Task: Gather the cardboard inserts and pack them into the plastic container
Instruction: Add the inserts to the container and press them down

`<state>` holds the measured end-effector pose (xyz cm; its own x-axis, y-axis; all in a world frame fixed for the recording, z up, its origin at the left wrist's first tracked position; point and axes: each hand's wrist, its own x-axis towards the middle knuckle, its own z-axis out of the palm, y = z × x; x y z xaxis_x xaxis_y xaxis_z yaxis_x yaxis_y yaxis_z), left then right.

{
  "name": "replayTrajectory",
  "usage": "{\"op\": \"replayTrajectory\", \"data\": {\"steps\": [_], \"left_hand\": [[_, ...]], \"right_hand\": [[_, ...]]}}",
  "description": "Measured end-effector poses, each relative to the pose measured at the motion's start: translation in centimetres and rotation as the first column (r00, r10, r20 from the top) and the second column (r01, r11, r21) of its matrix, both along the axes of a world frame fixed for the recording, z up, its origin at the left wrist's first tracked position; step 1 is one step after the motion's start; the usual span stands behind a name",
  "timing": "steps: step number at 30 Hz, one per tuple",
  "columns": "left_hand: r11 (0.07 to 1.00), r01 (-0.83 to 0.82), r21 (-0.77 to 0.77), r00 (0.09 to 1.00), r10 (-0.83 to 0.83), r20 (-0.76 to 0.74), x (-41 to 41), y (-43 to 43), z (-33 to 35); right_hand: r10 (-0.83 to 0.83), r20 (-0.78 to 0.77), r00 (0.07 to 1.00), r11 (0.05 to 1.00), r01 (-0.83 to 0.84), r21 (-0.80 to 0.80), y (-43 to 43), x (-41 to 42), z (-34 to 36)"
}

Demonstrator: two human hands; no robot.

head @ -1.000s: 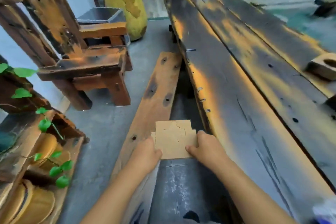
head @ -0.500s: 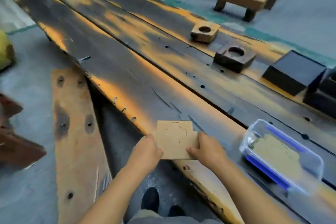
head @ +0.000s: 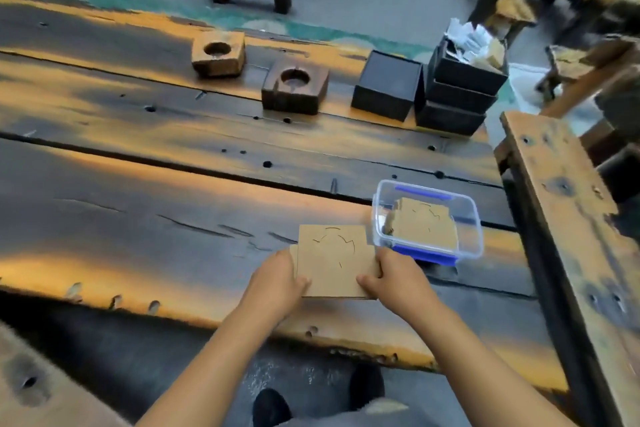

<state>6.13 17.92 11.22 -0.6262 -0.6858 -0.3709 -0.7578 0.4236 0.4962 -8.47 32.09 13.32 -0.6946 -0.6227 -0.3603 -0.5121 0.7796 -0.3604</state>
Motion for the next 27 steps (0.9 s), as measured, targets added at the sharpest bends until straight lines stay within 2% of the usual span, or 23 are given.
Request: {"op": "replayTrajectory", "data": {"steps": [7,16,20,27], "left_hand": [[0.983,0.183,0.018,0.983,-0.182,-0.04,-9.2,3.3,1.0],[0.984,0.174,0.045,0.982,-0.176,0.069,-18.8,6.7,1.1],[0.988,0.143,0.056,0.984,-0.149,0.1,-20.9,6.8,0.5],[0.978,0.202,0.043,0.975,-0.205,0.086,-24.0,5.6,-1.4]], "right_hand": [[-0.2,-0.017,0.98,0.979,0.199,-0.041,5.6,-7.3,-0.8],[-0.182,0.048,0.982,0.979,0.186,-0.079,9.8,-18.0,-2.5],[-0.18,0.061,0.982,0.98,0.184,-0.076,10.1,-20.0,-3.3],[-0.255,0.062,0.965,0.965,0.258,-0.054,9.6,-22.2,-4.1]]}}
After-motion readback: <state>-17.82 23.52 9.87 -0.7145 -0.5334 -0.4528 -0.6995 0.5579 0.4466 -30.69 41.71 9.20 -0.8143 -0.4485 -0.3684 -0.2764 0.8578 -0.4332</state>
